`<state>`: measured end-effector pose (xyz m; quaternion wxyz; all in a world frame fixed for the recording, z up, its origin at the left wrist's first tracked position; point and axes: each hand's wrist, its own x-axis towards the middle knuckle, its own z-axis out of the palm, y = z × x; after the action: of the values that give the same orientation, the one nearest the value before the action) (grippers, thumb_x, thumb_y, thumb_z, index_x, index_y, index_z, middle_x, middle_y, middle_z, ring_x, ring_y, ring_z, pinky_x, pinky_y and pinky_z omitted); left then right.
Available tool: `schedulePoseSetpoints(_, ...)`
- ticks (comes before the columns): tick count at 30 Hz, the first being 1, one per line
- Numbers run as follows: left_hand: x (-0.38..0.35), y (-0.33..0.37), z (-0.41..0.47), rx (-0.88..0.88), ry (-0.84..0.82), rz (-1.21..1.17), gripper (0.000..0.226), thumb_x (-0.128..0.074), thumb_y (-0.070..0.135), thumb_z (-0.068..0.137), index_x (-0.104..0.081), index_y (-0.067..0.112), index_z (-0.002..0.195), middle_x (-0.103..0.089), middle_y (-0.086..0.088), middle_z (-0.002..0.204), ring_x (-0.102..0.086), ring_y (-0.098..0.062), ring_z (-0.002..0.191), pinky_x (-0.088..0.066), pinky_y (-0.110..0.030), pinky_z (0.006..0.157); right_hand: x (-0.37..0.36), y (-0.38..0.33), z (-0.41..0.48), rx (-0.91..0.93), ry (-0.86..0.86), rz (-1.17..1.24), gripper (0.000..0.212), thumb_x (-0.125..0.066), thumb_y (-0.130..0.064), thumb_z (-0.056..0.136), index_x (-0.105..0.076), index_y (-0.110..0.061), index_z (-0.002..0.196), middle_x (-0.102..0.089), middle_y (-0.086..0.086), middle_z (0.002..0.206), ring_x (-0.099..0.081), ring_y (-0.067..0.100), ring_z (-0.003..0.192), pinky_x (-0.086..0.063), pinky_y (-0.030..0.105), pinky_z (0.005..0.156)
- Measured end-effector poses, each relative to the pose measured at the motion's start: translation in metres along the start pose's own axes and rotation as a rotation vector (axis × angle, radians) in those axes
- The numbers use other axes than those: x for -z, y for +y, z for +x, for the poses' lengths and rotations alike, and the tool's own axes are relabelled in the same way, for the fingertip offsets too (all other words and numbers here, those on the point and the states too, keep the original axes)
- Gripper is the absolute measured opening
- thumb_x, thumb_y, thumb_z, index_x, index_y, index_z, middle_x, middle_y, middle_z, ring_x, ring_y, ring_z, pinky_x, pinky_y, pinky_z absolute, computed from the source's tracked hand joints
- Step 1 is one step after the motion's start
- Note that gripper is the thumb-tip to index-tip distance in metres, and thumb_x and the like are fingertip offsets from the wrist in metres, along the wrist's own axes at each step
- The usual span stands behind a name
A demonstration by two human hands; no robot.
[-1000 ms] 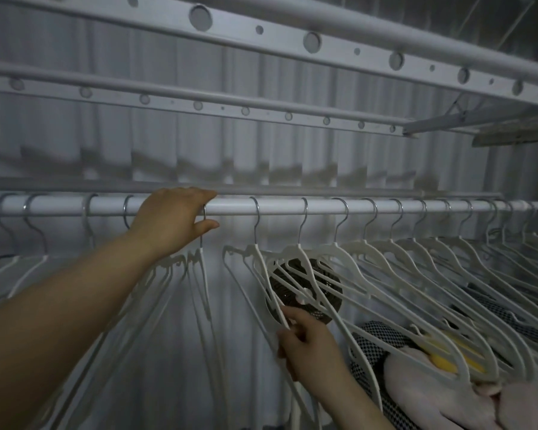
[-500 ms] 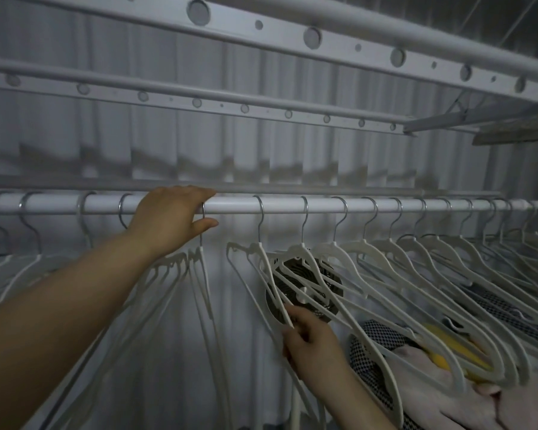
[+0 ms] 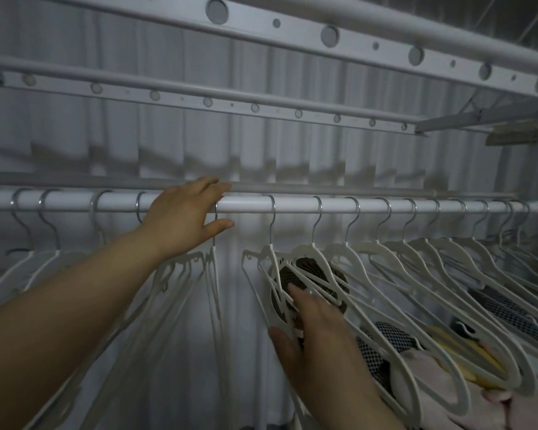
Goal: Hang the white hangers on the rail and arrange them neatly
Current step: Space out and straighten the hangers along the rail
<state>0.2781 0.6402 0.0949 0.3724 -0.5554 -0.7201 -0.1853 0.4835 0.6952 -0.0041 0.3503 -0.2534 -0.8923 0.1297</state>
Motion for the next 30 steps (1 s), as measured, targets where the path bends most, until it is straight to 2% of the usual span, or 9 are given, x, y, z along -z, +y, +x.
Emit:
schedulePoseSetpoints(3,0.006,-0.009,-0.003,-0.025,0.024,0.067,0.064,-0.041,0.049,0.073,-0.064,0.002,0.11,-0.067,-0.021,0.107,-0.067,-0.039,0.088,-0.051,-0.049,0.076,0.001,-0.022,0.002,0.089,-0.012,0.096,0.056,-0.036,-0.047,0.091,-0.017,-0.035,0.142,-0.025,-0.019,0.145,-0.019,0.001,0.135,-0.012,0.004,0.104)
schedulePoseSetpoints(5,0.013,-0.016,-0.006,-0.008,0.036,0.074,0.065,-0.038,0.05,0.073,-0.063,0.002,0.111,-0.068,-0.02,0.106,-0.066,-0.039,0.089,-0.05,-0.047,0.08,-0.014,-0.036,0.006,0.157,-0.036,0.106,0.065,-0.024,-0.056,0.081,-0.024,-0.032,0.142,-0.03,-0.016,0.145,-0.023,0.003,0.136,-0.001,-0.007,0.091)
schedulePoseSetpoints(6,0.018,-0.018,-0.008,0.024,0.032,0.061,0.068,-0.038,0.052,0.073,-0.061,0.004,0.115,-0.067,-0.019,0.11,-0.065,-0.038,0.095,-0.048,-0.045,0.084,-0.021,-0.041,0.006,0.207,-0.01,0.058,0.07,-0.023,-0.056,0.076,-0.03,-0.028,0.14,-0.037,-0.012,0.142,-0.03,0.006,0.134,0.0,-0.008,0.087)
schedulePoseSetpoints(8,0.026,-0.024,-0.011,0.131,0.0,0.041,0.068,-0.045,0.055,0.076,-0.055,0.009,0.125,-0.062,-0.016,0.12,-0.059,-0.035,0.108,-0.042,-0.04,0.092,-0.028,-0.051,0.009,0.27,0.087,-0.015,0.063,-0.034,-0.05,0.08,-0.037,-0.02,0.136,-0.047,-0.005,0.135,-0.043,0.013,0.126,-0.016,0.002,0.098)
schedulePoseSetpoints(9,0.028,-0.028,-0.015,0.149,-0.014,0.038,0.067,-0.045,0.056,0.077,-0.054,0.012,0.126,-0.062,-0.016,0.121,-0.058,-0.033,0.109,-0.042,-0.039,0.091,-0.031,-0.054,0.009,0.273,0.048,0.004,0.06,-0.039,-0.046,0.087,-0.031,-0.019,0.139,-0.041,-0.005,0.139,-0.04,0.014,0.128,-0.025,0.011,0.103)
schedulePoseSetpoints(12,0.028,-0.037,-0.021,0.111,-0.014,0.026,0.071,-0.033,0.058,0.072,-0.059,0.013,0.12,-0.067,-0.017,0.108,-0.062,-0.034,0.096,-0.045,-0.039,0.081,-0.035,-0.058,0.012,0.152,-0.233,0.049,0.068,-0.043,-0.047,0.09,-0.009,-0.026,0.145,-0.026,-0.008,0.147,-0.031,0.016,0.134,-0.024,0.028,0.11)
schedulePoseSetpoints(17,0.023,-0.044,-0.019,0.126,-0.046,0.093,0.044,-0.052,0.035,0.089,-0.051,0.015,0.128,-0.062,-0.016,0.116,-0.057,-0.033,0.104,-0.041,-0.038,0.086,-0.043,-0.057,0.017,0.03,-0.347,0.086,0.069,-0.043,-0.036,0.092,-0.001,-0.027,0.146,-0.026,-0.005,0.149,-0.037,0.018,0.133,-0.032,0.03,0.107)
schedulePoseSetpoints(23,0.015,-0.051,-0.02,0.084,0.061,0.089,0.043,-0.055,0.034,0.087,-0.056,0.013,0.125,-0.066,-0.019,0.107,-0.06,-0.037,0.097,-0.043,-0.041,0.081,-0.058,-0.05,0.022,-0.122,-0.369,0.092,0.064,-0.039,-0.027,0.094,-0.001,-0.027,0.146,-0.053,0.002,0.131,-0.053,0.019,0.118,-0.041,0.027,0.095)
schedulePoseSetpoints(30,0.014,-0.053,-0.022,0.1,0.074,0.067,0.041,-0.055,0.027,0.088,-0.053,0.013,0.127,-0.064,-0.019,0.111,-0.058,-0.037,0.1,-0.041,-0.04,0.082,-0.066,-0.045,0.022,-0.148,-0.321,0.113,0.056,-0.033,-0.021,0.097,-0.008,-0.029,0.146,-0.061,0.005,0.114,-0.058,0.02,0.104,-0.045,0.026,0.087)
